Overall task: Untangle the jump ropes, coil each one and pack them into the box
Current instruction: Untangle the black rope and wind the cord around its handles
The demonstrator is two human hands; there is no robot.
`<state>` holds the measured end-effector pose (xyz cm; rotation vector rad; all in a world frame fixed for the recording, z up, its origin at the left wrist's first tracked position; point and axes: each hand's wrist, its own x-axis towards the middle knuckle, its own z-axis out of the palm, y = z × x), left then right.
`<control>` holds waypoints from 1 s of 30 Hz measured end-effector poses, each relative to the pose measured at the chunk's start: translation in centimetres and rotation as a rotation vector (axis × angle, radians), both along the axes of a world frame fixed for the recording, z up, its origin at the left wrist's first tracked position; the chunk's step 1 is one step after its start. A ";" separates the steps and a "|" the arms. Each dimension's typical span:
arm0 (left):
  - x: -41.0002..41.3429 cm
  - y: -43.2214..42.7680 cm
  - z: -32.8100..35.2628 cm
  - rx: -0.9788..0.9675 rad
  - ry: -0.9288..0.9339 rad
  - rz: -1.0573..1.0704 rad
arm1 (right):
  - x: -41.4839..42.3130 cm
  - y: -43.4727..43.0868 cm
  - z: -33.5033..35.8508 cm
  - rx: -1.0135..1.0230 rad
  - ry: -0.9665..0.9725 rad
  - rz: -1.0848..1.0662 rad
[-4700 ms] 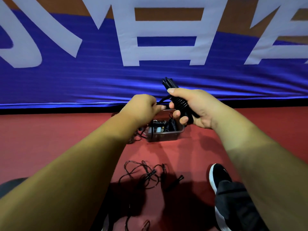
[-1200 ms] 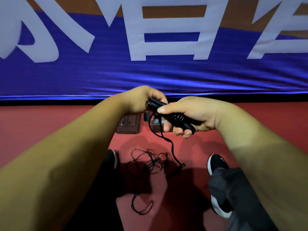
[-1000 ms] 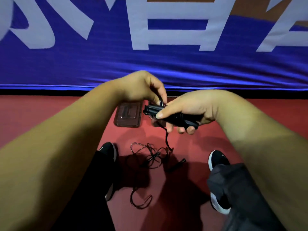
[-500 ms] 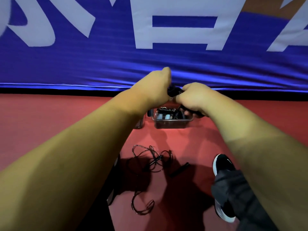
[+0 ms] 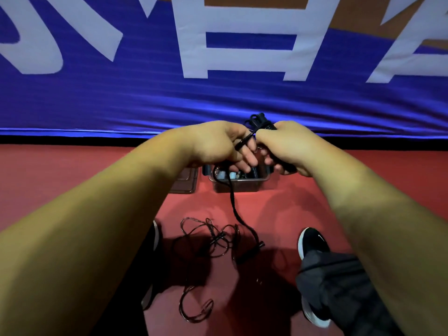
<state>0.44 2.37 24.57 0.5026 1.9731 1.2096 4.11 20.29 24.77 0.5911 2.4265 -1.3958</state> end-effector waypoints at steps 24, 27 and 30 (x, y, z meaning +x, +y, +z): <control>-0.5 0.1 0.5 0.393 -0.026 0.359 | 0.0 0.8 1.7 -0.449 0.105 -0.246; -0.4 -0.4 1.3 0.208 0.071 0.358 | 0.0 0.3 1.7 -0.430 0.142 -0.199; -0.3 -0.7 1.4 0.199 -0.028 0.328 | 0.1 -0.5 1.7 -0.352 0.171 -0.119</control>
